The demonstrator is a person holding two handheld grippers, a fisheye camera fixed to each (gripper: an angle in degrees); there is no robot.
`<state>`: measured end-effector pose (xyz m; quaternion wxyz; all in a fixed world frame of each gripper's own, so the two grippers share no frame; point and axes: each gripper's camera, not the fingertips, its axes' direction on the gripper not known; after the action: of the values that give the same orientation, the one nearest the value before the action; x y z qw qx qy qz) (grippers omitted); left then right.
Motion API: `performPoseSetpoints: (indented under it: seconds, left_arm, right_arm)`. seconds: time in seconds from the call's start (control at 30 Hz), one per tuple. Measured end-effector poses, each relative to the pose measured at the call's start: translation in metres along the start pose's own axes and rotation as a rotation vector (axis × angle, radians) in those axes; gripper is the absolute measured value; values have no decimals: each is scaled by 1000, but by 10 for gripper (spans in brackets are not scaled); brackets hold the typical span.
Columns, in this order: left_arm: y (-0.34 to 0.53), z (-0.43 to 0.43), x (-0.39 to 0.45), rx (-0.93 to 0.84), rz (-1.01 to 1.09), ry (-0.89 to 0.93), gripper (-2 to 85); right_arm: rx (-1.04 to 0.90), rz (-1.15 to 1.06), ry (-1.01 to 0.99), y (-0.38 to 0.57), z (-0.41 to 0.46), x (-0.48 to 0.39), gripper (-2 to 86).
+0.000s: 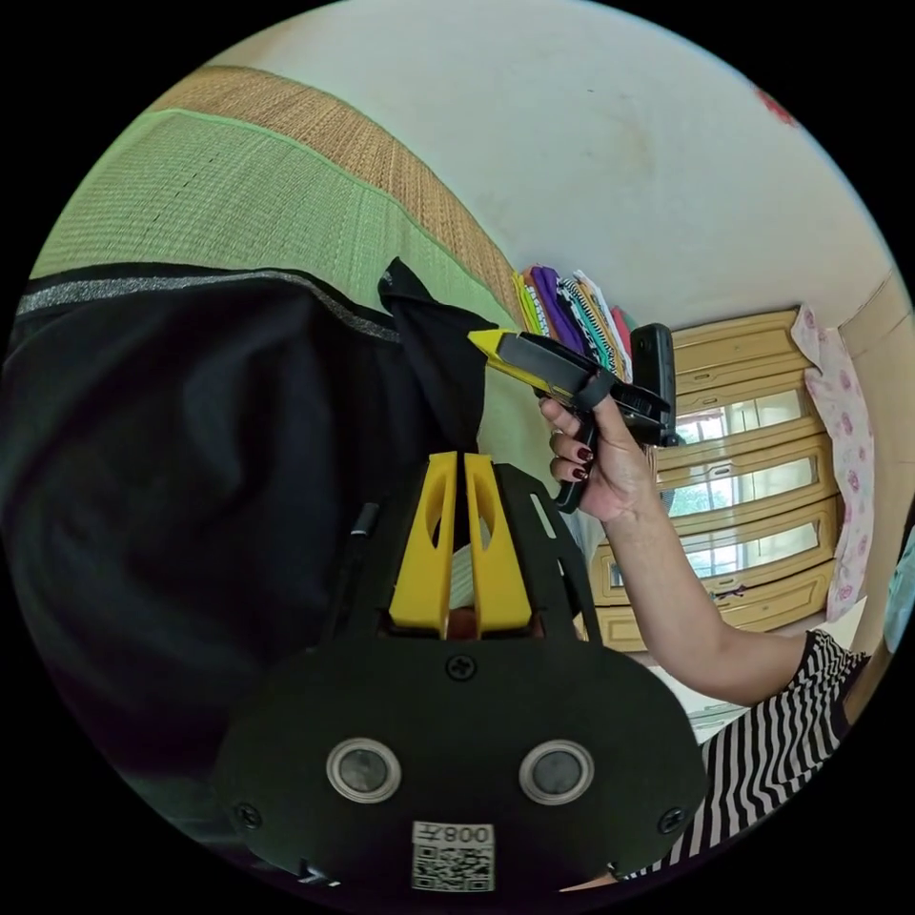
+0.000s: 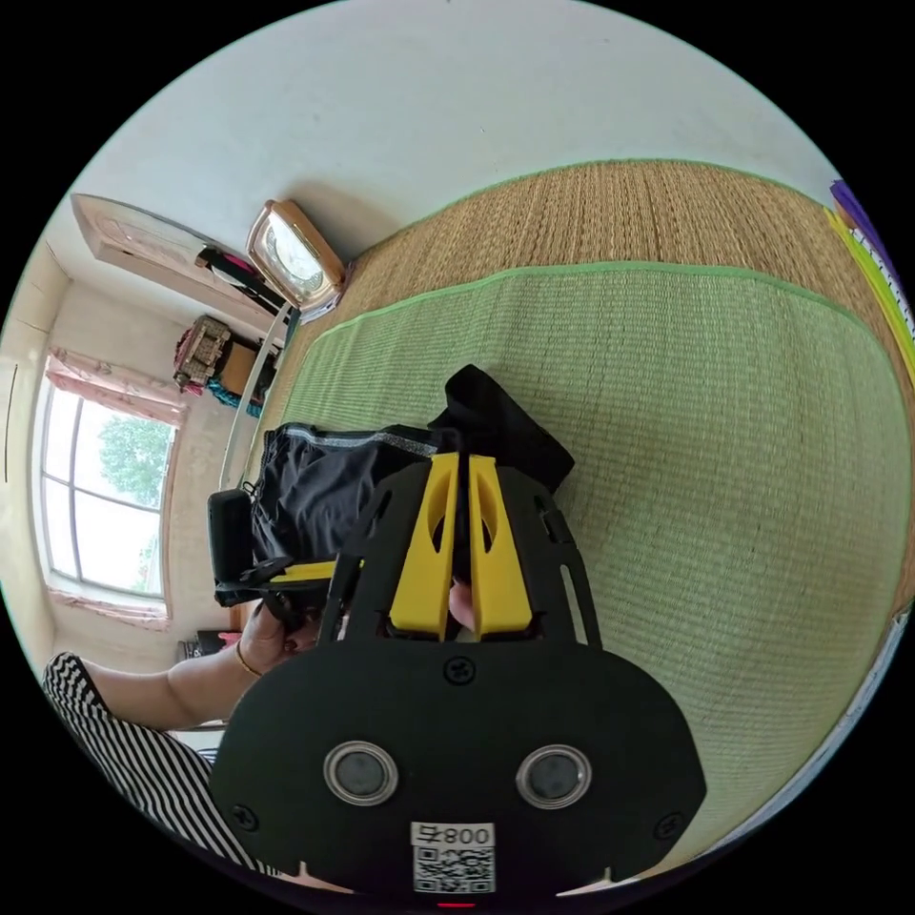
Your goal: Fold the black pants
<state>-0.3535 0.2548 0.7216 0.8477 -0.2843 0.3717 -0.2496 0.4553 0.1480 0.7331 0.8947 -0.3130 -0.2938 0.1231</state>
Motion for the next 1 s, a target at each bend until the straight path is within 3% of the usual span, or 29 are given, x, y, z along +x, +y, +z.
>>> performPoseSetpoints:
  seconds: [0.27,0.37,0.47,0.53,0.83,1.0]
  left_arm:
    - [-6,35,59,-110,206,81,13]
    - [1,58,72,-206,271,23,14]
    - [13,62,68,-259,273,-28,15]
    - [20,40,61,-245,263,-70,15]
    - [25,-84,1,-34,87,-434,8]
    - [21,-101,-14,11,41,-543,3]
  right_arm:
    - [279,-4,17,77,-126,30,13]
    - [335,163,92,139,-158,76,13]
    - [263,368,126,191,-147,131,15]
    - [230,488,130,220,-137,154,17]
    - [314,588,233,227,-156,146,24]
    - [384,528,218,231,-173,127,13]
